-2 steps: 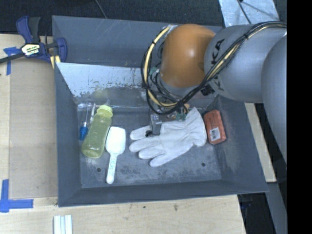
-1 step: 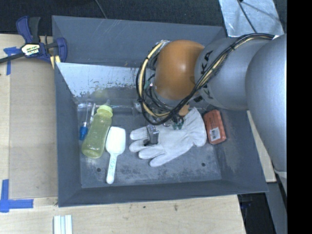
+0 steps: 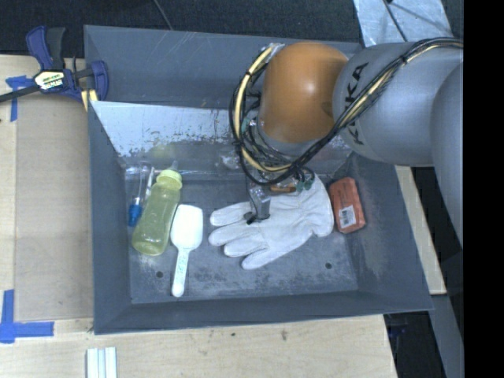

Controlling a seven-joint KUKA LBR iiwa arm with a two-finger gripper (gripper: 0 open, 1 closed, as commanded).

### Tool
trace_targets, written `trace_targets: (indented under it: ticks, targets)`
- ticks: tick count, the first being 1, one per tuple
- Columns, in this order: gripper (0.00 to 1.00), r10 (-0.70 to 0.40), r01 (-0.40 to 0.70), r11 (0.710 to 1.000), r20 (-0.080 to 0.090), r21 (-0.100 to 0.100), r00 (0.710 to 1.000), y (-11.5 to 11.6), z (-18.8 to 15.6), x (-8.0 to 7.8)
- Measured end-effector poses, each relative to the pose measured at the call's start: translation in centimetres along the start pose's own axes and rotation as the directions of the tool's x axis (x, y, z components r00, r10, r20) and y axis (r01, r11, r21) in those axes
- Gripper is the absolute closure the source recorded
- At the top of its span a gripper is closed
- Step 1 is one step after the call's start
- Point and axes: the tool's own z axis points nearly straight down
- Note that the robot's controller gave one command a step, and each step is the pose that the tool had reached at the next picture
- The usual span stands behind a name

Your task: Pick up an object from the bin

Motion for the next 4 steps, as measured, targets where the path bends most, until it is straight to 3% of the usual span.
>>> trace_targets:
  ticks: [1, 2, 4]
  targets:
    - [0.00, 0.020, -0.020, 1.000, 0.000, -0.001, 1.000, 0.1, 5.6, 1.8]
    - [1.00, -0.252, 0.252, 0.968, -0.001, -0.001, 0.968, -0.9, 5.3, -0.3]
    - [1.00, -0.251, 0.251, 0.968, 0.000, -0.001, 0.968, -0.9, 5.1, -0.3]
